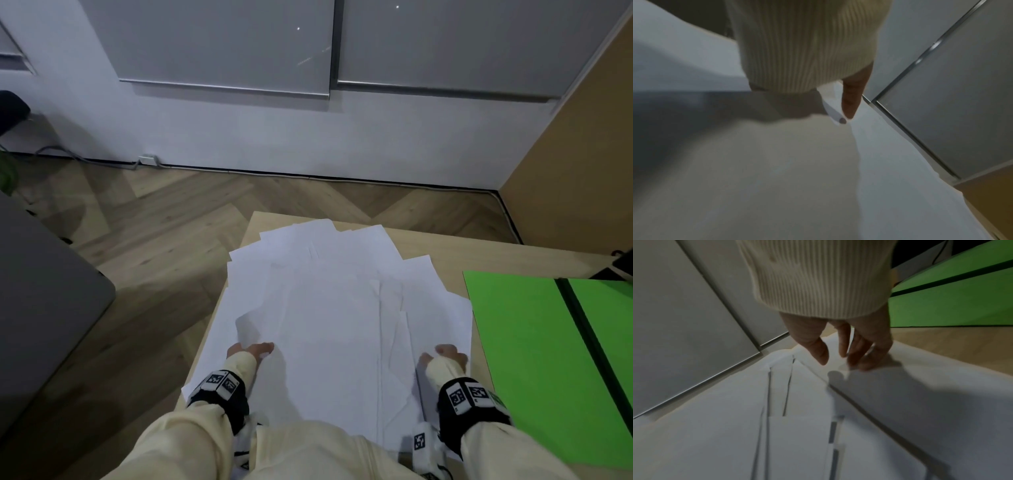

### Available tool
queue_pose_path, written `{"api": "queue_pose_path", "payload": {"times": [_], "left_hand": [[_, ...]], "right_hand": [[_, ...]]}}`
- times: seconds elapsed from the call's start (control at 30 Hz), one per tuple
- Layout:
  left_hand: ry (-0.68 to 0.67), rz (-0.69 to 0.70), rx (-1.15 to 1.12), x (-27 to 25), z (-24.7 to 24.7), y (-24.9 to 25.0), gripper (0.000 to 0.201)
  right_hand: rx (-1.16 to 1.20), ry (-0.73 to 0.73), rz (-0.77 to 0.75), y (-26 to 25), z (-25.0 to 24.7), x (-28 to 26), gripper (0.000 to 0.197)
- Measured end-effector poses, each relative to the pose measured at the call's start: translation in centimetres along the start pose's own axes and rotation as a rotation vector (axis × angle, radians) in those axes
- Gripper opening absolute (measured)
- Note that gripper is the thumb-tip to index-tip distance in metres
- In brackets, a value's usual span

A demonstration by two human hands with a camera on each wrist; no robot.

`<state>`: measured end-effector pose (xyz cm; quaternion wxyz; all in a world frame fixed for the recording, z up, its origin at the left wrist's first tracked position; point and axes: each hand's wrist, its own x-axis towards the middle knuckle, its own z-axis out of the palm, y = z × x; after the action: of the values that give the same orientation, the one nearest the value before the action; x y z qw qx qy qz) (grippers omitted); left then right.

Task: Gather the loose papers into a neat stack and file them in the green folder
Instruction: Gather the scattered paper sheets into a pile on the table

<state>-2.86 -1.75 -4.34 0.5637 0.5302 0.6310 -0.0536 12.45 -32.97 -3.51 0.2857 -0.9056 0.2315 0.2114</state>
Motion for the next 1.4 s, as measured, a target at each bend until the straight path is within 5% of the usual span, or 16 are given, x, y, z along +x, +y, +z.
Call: {"api": "queue_pose_path", "payload": {"times": [0.13,0.33,0.43,0.53,0.77,0.87,0.97,1.1,1.2,1.4], "left_hand": [[0.002,0.092,-0.010,-0.8,0.8,-0.2,0.067],[-0.033,0.207,0.096,-1.8,0.2,0.7,0.050],[-0.016,0.221,0.082,-0.8,-0.5,1.0,0.046],[-0.043,0.239,0.092,-0.1,-0.5,0.9,0.042],[-0.008,0.335,0.096,0.3,0.6,-0.1,0.087],[0.072,0.390,0.159,-0.8,0.2,0.3,0.068],[0.069,0.454,0.198,-0.9,0.0,0.2,0.060],[0.022,0.352,0.259,-0.9,0.0,0.8,0.062],[-0.003,0.302,0.289,-1.1,0.1,1.6,0.073],[0.033,0.307,0.245,-0.4,0.4,1.7,0.074]], "right_hand": [[0.033,-0.110,-0.156,-0.4,2.3,-1.1,0.038],[0.090,-0.186,-0.167,-0.5,2.7,-1.1,0.034],[0.096,-0.105,-0.216,-0.5,2.0,-0.6,0.009],[0.144,0.017,-0.259,-1.0,1.1,-0.7,0.014],[0.158,-0.100,-0.516,-3.0,0.2,-1.8,0.013],[0.091,-0.172,-0.503,-3.9,-0.5,-2.0,0.008],[0.013,-0.166,-0.484,-4.5,-1.2,-2.3,0.022],[-0.068,-0.271,-0.494,-4.7,-0.7,-2.9,0.005],[-0.176,-0.371,-0.474,-4.6,0.4,-2.8,0.041],[0.034,-0.233,-0.389,-4.3,-0.1,-1.6,0.029]]}}
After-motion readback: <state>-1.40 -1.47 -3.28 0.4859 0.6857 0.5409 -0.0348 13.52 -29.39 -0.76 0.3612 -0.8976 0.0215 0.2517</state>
